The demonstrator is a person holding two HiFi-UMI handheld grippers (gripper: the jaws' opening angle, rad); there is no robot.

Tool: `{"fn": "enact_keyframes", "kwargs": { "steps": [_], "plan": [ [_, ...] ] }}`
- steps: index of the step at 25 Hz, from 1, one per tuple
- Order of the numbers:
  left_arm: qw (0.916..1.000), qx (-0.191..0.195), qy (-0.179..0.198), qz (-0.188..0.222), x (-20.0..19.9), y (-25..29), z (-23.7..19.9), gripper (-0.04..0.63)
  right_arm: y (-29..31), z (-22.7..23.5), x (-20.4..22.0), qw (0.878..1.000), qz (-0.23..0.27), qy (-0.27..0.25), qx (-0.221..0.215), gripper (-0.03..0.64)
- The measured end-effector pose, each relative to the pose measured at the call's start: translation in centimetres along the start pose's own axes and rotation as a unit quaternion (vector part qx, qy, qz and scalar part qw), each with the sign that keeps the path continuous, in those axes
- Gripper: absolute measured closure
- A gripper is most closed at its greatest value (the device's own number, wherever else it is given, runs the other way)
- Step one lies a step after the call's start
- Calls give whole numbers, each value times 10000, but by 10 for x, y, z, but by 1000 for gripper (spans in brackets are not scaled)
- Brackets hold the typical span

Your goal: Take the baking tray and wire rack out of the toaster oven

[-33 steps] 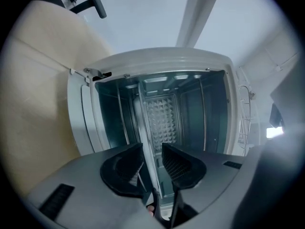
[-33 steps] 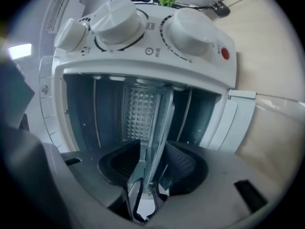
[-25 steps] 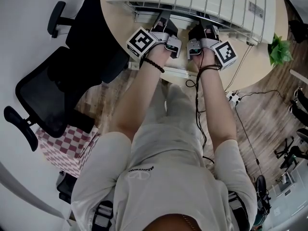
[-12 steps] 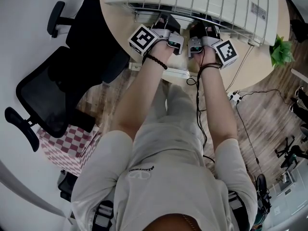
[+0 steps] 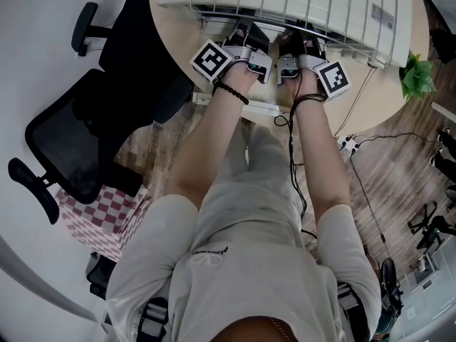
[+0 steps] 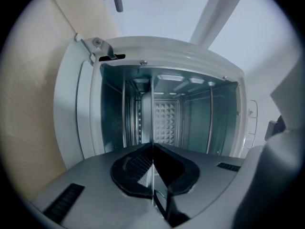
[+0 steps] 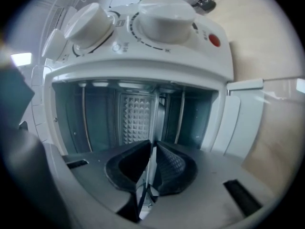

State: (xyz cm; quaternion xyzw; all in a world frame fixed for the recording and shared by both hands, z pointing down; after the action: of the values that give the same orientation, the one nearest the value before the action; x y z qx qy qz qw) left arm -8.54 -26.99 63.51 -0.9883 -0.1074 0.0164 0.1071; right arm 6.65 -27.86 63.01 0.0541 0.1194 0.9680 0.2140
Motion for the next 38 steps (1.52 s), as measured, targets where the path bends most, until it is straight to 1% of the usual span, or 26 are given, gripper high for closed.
{"fn": "enact_keyframes", "kwargs": {
  "steps": [3,8,12,16,20,25,31,34,38],
  "plan": [
    [9999,80,-116,60,2,-3,7,589,-5,0,2,10000,25,22,-4,575],
    [9998,149,-153,30,7,-12,13,591,-15,-1,5,10000,59,45,20,580],
    [9998,147,-167,20,11,-24,18,592,-28,0,11,9999,54,85,29,580],
    [9998,124,-181,-16,15,-41,24,592,-46,2,18,9998,73,106,132,582],
    [9997,100,-217,-59,18,-58,32,592,-65,10,20,9996,115,-117,220,583],
    [9996,58,-247,-100,21,-76,38,592,-83,5,33,9995,116,49,277,584],
    [9994,61,-282,-181,25,-91,46,592,-100,4,41,9994,142,126,302,584],
    [9994,1,-279,-213,26,-102,50,592,-110,4,46,9994,137,14,325,585],
    [9993,109,-216,-289,28,-115,55,592,-124,6,52,9993,141,-40,349,588]
  ]
}}
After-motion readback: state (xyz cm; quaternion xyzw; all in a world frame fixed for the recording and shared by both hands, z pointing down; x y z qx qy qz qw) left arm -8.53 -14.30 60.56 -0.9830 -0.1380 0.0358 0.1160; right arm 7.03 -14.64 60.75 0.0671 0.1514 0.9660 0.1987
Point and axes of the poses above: the fingertips, and each gripper's own axes: y forward along the fingers, z to its right, x out of its underside, the point moved 3 cm from there along -y, backward along the fingers, and after that the axes turned 9 degrees about x, right-handed, at the moved point
